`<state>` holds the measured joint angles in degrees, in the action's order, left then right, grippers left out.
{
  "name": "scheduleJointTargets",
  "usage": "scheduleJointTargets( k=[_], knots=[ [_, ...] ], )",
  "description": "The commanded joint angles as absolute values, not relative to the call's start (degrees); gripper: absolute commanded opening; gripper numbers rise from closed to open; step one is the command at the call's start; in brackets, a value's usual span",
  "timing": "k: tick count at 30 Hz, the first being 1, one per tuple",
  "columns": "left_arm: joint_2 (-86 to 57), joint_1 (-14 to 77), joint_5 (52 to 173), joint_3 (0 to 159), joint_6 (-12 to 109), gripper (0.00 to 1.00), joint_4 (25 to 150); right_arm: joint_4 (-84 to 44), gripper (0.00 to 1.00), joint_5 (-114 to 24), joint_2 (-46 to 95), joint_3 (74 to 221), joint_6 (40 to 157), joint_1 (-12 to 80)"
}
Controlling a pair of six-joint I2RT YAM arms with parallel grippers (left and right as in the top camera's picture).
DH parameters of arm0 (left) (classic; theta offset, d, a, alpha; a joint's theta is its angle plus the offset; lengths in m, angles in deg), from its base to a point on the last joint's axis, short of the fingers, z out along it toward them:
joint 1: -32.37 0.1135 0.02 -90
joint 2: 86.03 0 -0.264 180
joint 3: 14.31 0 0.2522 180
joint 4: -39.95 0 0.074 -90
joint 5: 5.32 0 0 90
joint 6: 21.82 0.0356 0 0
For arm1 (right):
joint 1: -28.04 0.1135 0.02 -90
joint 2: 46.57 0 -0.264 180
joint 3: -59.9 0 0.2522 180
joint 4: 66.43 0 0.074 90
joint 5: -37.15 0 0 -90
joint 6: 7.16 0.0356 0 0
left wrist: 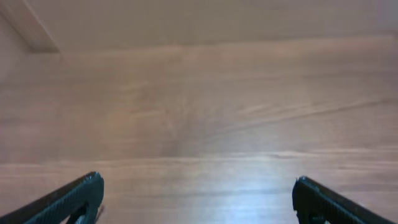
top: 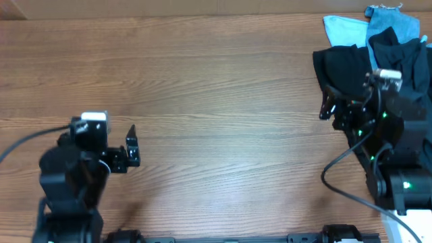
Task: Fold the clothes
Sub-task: 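Grasp the black T-shirt in the pile with the right gripper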
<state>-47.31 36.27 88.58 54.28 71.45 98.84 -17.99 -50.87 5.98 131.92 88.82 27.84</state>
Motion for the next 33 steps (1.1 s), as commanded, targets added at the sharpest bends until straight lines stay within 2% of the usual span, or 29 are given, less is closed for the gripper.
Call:
scheduleJointTargets(
  k=[1,9,13,18,22,24,28,31,33],
  knots=[
    [-42.3,36.5,93.1,63.1,70.7,1.00,102.5,-19.5,1.00,-57.3,10.4,135.8,88.8,27.5],
    [-38.6,36.5,86.6,66.5,70.7,1.00,106.0,-12.2,1.00,-60.7,36.5,156.8,90.4,6.0],
    [-37.7,36.5,86.6,66.5,70.7,1.00,104.3,-14.5,1.00,-60.1,45.2,157.4,90.4,-2.3],
    [-37.7,36.5,86.7,66.5,70.7,1.00,103.1,-15.3,1.00,-56.1,55.1,157.4,93.1,-7.8],
    [-37.7,36.5,87.3,66.5,70.7,1.00,102.4,-15.6,0.99,-54.0,60.6,157.3,93.2,-8.0],
    [-37.7,36.5,87.3,66.5,69.6,1.00,102.3,-15.8,0.93,-52.1,61.4,157.3,93.4,-8.0],
    [-37.7,36.5,87.8,66.5,69.2,1.00,101.8,-15.9,0.89,-52.0,61.6,157.3,93.4,-8.0],
    [-37.7,36.5,88.0,66.5,69.2,1.00,101.6,-15.8,0.75,-46.1,62.0,157.3,93.4,-8.0],
    [-37.7,36.5,89.4,66.5,69.2,1.00,101.4,-15.9,0.62,-43.0,62.2,157.3,93.4,-8.0]
  ],
)
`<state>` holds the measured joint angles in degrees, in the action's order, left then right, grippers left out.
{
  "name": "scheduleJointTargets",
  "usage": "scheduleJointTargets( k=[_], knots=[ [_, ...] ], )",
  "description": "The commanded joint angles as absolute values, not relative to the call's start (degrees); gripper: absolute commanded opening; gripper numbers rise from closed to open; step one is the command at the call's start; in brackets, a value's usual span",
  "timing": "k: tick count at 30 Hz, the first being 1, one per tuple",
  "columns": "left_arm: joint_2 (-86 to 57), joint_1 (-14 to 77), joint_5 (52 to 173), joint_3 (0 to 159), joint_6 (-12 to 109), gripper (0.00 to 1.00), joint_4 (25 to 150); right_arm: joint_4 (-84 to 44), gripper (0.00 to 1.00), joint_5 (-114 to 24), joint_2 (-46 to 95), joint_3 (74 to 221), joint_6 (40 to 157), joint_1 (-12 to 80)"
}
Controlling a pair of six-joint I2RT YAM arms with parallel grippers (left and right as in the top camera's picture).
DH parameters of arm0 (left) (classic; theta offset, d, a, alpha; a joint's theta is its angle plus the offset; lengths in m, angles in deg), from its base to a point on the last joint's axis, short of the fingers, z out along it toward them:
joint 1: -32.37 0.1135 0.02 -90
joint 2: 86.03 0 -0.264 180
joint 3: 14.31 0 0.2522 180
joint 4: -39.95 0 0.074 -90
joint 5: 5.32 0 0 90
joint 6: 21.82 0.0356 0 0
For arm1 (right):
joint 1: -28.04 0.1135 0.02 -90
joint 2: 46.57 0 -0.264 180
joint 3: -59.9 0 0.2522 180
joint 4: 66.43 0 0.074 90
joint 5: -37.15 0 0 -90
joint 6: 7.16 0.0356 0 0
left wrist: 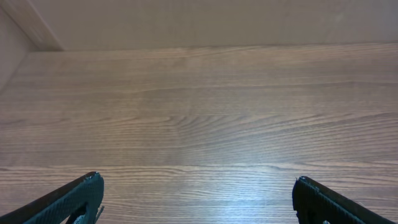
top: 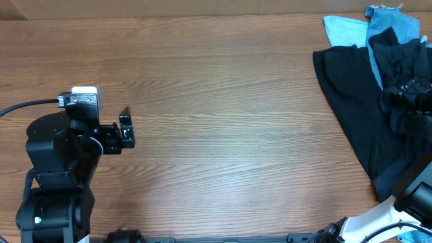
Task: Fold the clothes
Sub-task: 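Grasp the black T-shirt in the pile with the right gripper, then pull the black T-shirt leftward out of the pile with the right gripper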
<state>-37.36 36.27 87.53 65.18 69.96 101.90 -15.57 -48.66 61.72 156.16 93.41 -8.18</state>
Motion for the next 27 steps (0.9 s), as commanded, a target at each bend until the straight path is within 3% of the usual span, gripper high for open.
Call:
scheduleJointTargets(
  k=[1,6,7,16,23,27],
  knots=[
    [-37.7,36.5,89.9,66.5,69.2,1.00,101.4,-16.0,0.51,-42.2,62.4,157.3,93.4,-8.0],
    [-37.7,36.5,90.1,66.5,69.3,1.00,101.4,-15.5,0.08,-42.2,63.1,157.3,93.6,-8.0],
    [-37.7,36.5,90.1,66.5,69.3,1.00,101.4,-15.6,0.04,-42.1,63.1,157.3,93.6,-8.0],
    [-37.7,36.5,90.3,66.5,69.5,1.00,101.0,-12.6,0.04,-10.5,58.5,168.2,93.1,-3.6],
    [-37.7,36.5,90.2,66.5,69.5,1.00,100.8,-0.2,0.04,-9.6,57.3,179.9,89.5,19.4],
    [-37.7,36.5,90.2,66.5,69.5,1.00,100.8,-1.0,0.04,-22.5,57.8,179.9,89.5,40.8]
  ],
)
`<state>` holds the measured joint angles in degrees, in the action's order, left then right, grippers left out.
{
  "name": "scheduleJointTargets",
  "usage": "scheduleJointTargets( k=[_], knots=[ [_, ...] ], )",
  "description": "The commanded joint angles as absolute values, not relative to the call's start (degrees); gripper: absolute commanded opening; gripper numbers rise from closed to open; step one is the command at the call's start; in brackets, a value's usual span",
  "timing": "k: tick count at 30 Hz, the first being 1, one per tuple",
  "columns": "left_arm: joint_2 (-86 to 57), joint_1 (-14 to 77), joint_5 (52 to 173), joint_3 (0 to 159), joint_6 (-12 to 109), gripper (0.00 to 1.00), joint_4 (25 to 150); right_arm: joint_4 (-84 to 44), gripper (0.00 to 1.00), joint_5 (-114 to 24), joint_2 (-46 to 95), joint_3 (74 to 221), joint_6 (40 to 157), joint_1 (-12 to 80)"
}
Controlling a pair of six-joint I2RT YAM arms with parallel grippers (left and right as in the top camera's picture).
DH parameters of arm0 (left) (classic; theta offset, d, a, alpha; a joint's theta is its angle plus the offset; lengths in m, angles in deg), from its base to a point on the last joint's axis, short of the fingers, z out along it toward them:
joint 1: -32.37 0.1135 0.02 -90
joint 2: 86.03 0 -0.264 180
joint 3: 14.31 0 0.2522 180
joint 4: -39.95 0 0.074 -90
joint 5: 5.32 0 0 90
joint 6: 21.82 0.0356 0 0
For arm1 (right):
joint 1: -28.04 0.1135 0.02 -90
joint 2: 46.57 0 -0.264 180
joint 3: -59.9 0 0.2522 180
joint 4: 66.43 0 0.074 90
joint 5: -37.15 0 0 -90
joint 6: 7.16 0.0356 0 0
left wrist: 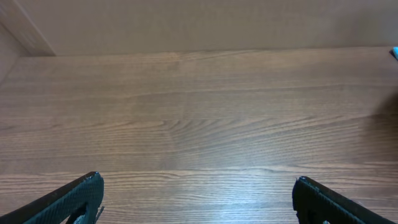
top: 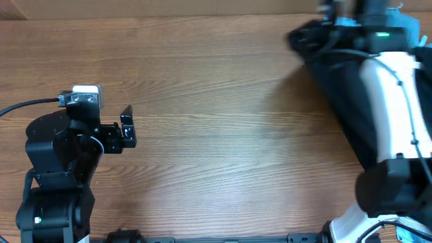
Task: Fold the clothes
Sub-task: 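Pull the black T-shirt leftward out of the pile with the right gripper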
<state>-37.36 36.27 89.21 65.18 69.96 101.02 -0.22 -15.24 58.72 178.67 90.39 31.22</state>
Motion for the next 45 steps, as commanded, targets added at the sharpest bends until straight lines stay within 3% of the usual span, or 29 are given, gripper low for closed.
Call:
scheduleJointTargets(
  k=[1,5,8,10,11,13,16,19,23,24,26,33,38,45],
  knots=[
    [-37.7,36.5,90.2,66.5,69.5,1.00,100.8,-0.9,0.04,-24.4,58.0,179.9,89.5,44.8],
    [-37.7,36.5,90.2,66.5,69.5,1.00,100.8,-0.4,0.04,-26.4,59.9,179.8,89.5,58.1],
    [-37.7,36.5,90.2,66.5,70.1,1.00,100.8,0.6,0.04,-26.9,59.9,179.8,89.5,62.3],
    [-37.7,36.5,90.2,66.5,70.9,1.00,100.8,1.9,0.38,-27.0,59.9,179.8,89.5,62.9],
    [-37.7,36.5,90.2,66.5,71.0,1.00,100.8,3.2,0.49,-27.7,59.9,179.8,89.5,62.7],
    [-37.7,36.5,90.2,66.5,71.0,1.00,100.7,5.5,0.55,-31.2,59.9,179.8,90.6,60.9],
    [-37.7,36.5,90.4,66.5,70.9,1.00,99.8,8.4,0.56,-36.9,58.7,179.9,93.4,55.4],
    [-37.7,36.5,90.3,66.5,70.9,1.00,98.6,9.6,0.64,-35.6,55.9,179.9,92.8,49.1],
    [-37.7,36.5,90.3,66.5,70.9,1.00,98.0,12.9,0.65,-34.9,51.3,179.9,88.4,41.6],
    [-37.7,36.5,90.3,66.5,70.9,1.00,98.0,14.0,0.80,-36.7,50.9,179.9,88.4,40.1],
    [-37.7,36.5,90.4,66.5,70.7,1.00,98.1,17.0,0.85,-41.3,51.0,179.8,88.4,37.3],
    [-37.6,36.5,92.3,66.5,70.7,1.00,98.0,22.8,0.80,-41.0,56.3,171.6,85.3,36.1],
    [-37.6,36.5,92.2,66.5,70.7,1.00,98.0,15.4,0.79,-29.1,59.0,157.9,83.6,37.6],
    [-37.7,36.5,92.2,66.5,70.7,1.00,98.0,1.7,0.79,-32.2,59.0,146.6,84.2,44.7]
  ],
)
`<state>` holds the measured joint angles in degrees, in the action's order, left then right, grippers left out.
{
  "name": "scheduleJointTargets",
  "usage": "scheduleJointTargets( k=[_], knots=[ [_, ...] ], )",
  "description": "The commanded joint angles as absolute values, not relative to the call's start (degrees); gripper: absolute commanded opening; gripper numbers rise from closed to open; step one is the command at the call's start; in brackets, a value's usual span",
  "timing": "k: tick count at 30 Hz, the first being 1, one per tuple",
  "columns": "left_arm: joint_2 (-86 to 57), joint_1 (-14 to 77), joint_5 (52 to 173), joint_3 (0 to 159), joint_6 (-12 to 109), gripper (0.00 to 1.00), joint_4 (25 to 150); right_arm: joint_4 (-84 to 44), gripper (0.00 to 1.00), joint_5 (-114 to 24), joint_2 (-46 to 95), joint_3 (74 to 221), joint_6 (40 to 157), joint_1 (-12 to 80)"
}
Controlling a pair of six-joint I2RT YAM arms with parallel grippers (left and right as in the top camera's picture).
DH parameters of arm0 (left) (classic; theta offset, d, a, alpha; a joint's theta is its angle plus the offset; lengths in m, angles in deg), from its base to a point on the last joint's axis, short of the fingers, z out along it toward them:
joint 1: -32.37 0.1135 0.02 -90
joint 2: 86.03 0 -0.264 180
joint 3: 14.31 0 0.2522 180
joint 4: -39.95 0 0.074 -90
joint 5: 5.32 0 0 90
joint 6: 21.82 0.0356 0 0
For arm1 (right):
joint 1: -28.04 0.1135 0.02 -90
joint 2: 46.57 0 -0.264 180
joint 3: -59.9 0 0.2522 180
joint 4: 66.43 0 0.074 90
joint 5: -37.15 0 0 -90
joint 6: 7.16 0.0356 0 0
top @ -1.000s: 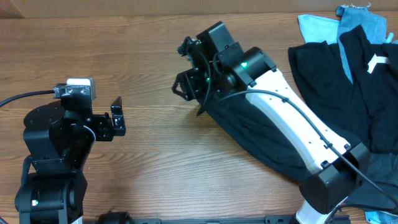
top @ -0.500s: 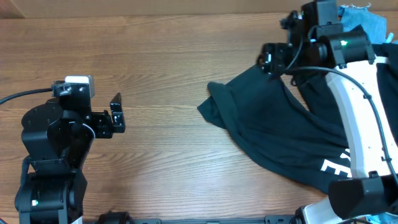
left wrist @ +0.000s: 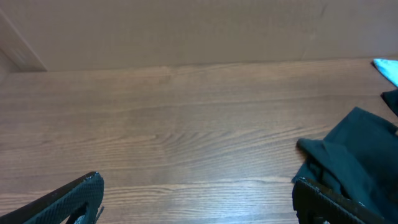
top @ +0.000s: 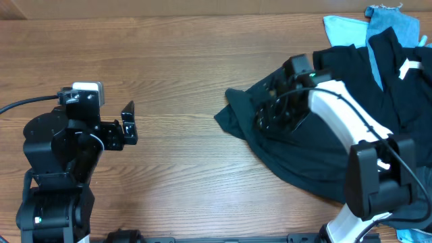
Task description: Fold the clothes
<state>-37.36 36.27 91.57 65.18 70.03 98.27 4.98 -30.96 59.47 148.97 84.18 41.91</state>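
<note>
A black garment (top: 317, 145) lies rumpled from the table's middle out to the right edge. Its left corner (left wrist: 348, 149) also shows in the left wrist view. My right gripper (top: 270, 115) rests on the garment's bunched left part, shut on the cloth, its fingers hard to tell from the dark fabric. My left gripper (top: 129, 123) hovers open over bare wood at the far left, well clear of the garment. Nothing lies between its fingertips (left wrist: 87, 186).
Light blue clothes (top: 347, 28) lie at the back right corner, partly under a second black piece (top: 398, 61). The white right arm (top: 344, 115) arches over the garment. A light wall (left wrist: 186, 28) borders the table's far edge.
My right arm was stretched to the back right over the pile. Now its gripper is near mid-table, with the black garment drawn out leftward. The left arm has scarcely moved.
At first my right gripper sat at the black garment's near edge on the right, and the left arm stood nearer the front. Then the right arm was mostly out of view. Later it reached over the pile's far side. Now the garment lies dragged toward the centre.
</note>
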Motion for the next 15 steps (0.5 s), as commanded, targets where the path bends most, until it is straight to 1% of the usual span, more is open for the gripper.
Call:
scheduleJointTargets(
  k=[1,3,4,5,6,7,8,11,15],
  knots=[
    [-37.7,36.5,92.2,66.5,70.7,1.00,98.1,-0.5,0.79,-33.7,59.1,145.6,84.3,45.7],
    [-37.7,36.5,92.2,66.5,70.7,1.00,98.5,-3.9,0.79,-37.4,59.3,143.8,84.4,47.2],
    [-37.7,36.5,92.2,66.5,70.7,1.00,98.7,-4.9,0.71,-37.3,59.3,143.2,84.4,47.6],
    [-37.7,36.5,92.2,66.5,70.7,1.00,98.8,-5.6,0.56,-37.3,59.3,143.1,84.6,48.0],
    [-37.7,36.5,92.2,66.5,70.7,1.00,98.8,-6.1,0.29,-37.3,59.3,143.1,84.6,48.3],
    [-37.7,36.5,92.2,66.5,70.7,1.00,98.7,-6.9,0.08,-36.2,59.3,143.1,84.6,48.5],
    [-37.7,36.5,92.2,66.5,70.7,1.00,98.7,-7.5,0.04,-35.0,59.3,143.1,84.6,48.6],
    [-37.7,36.5,92.2,66.5,70.7,1.00,98.7,-10.3,0.04,-31.0,59.3,143.1,84.5,49.1],
    [-37.7,36.5,92.2,66.5,70.7,1.00,98.7,-18.1,0.04,-19.2,59.3,144.7,85.0,50.7]
  ],
)
